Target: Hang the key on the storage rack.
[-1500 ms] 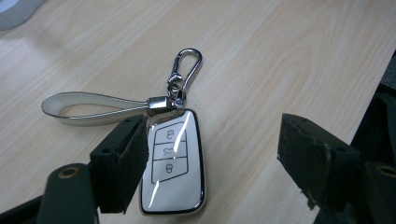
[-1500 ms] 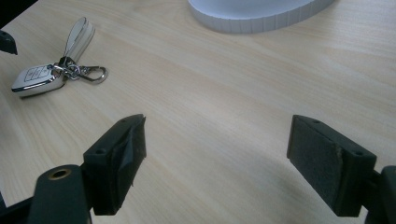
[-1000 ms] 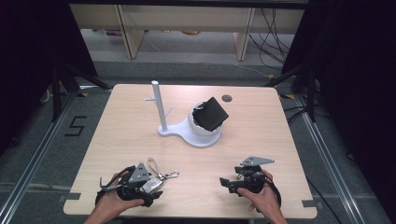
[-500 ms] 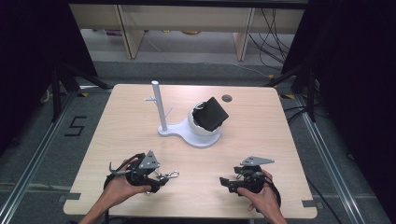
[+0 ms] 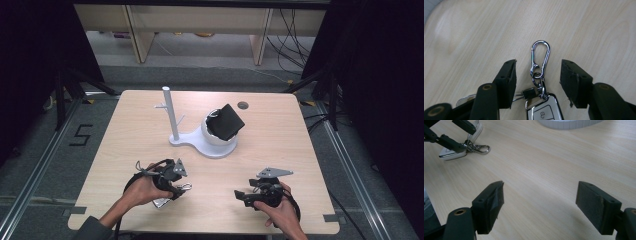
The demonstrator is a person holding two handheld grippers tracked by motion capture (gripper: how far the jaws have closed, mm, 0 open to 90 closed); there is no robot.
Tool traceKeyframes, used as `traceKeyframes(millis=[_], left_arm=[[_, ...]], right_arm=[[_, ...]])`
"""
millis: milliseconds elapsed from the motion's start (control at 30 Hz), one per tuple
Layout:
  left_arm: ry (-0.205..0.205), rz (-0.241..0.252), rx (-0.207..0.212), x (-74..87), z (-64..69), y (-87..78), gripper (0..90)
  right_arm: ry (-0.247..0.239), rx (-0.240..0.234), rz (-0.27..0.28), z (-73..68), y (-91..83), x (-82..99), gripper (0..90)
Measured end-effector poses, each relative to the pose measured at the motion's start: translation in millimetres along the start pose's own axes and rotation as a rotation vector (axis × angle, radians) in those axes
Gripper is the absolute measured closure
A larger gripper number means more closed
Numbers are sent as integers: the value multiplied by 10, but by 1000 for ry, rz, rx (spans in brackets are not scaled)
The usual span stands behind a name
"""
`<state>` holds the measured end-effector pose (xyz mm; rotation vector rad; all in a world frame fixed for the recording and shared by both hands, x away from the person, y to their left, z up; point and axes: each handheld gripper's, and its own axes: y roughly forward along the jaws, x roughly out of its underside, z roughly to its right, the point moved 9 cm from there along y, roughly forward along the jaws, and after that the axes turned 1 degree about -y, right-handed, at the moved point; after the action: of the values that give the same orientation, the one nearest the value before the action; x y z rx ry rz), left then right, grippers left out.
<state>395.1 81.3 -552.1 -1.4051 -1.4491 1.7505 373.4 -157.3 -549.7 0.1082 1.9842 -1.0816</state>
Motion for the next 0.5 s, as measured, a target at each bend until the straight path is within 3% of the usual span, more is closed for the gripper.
traceKeyframes(millis=[33, 67, 100, 133, 200, 233, 367, 400, 500], left_arm=[[-6, -14, 5, -10, 10, 11, 486], [18, -35, 6, -26, -10, 15, 494], [4, -47, 14, -30, 6, 28, 505], [25, -71, 16, -42, -6, 49, 509], [30, -103, 22, -60, 8, 86, 515], [33, -119, 24, -75, 15, 107, 522], [74, -187, 33, -99, 15, 140, 552], [49, -191, 41, -97, 45, 158, 558], [63, -237, 40, -85, 36, 180, 576]], right_arm=[[-2, 9, -3, 6, -3, 0, 237], [-1, 11, -2, 5, -3, -4, 237], [0, 9, -2, 3, 0, -5, 238], [1, 9, -3, 2, 0, -3, 238], [23, 6, -7, -25, -6, 4, 241], [-10, 3, 0, 0, 1, -8, 242], [-1, -2, 1, -1, -5, -6, 245], [0, -2, 3, -2, -7, -8, 246], [-4, 3, 0, -2, -8, -7, 247]])
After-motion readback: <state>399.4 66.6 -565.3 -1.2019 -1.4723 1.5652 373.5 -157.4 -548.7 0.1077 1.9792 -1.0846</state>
